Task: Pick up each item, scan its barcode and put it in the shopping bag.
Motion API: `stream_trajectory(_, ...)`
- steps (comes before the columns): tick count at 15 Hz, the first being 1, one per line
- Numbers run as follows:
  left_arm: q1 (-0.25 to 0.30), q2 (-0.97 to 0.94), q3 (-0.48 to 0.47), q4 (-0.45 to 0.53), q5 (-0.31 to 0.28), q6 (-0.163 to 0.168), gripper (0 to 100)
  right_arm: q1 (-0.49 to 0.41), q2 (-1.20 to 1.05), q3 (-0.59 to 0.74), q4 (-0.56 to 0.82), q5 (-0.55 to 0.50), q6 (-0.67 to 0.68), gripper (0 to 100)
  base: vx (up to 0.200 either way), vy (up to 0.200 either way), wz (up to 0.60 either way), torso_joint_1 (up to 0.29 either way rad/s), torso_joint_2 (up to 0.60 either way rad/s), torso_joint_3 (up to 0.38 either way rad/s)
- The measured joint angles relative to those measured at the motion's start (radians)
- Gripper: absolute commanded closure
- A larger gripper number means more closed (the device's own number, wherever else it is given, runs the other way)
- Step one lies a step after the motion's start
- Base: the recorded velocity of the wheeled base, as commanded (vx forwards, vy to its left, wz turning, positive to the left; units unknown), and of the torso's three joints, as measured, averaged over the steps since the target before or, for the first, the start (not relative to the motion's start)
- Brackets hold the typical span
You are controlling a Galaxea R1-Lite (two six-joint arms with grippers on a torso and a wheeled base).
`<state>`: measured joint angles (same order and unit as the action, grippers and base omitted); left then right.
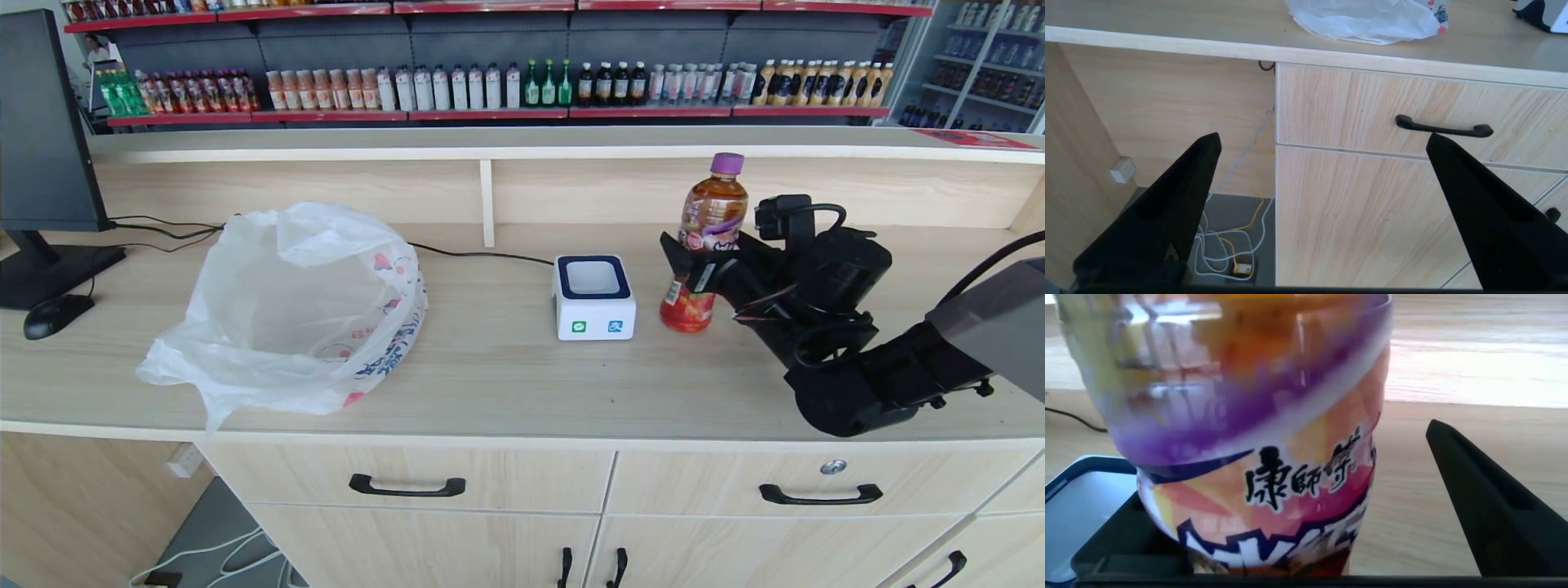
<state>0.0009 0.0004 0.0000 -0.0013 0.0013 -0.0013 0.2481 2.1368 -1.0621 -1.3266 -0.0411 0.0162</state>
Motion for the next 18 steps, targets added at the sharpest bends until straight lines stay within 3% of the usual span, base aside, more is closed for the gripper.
stream_trajectory(2,0.0,0.0,0.0,0.0,0.0,0.0,0,0.0,0.002,-0.001,0.0,-0.002,0.0,0,0.0,0.0,0.0,0.0,0.0,0.0)
stream_trajectory(3,0.0,0.0,0.0,0.0,0.0,0.0,0,0.001,0.002,0.001,0.0,-0.002,0.0,100,0.0,0.0,0.0,0.0,0.0,0.0)
stream_trajectory(18,0.0,0.0,0.0,0.0,0.0,0.0,0,0.019,-0.069,0.046,0.001,0.01,0.009,100,0.0,0.0,0.0,0.0,0.0,0.0)
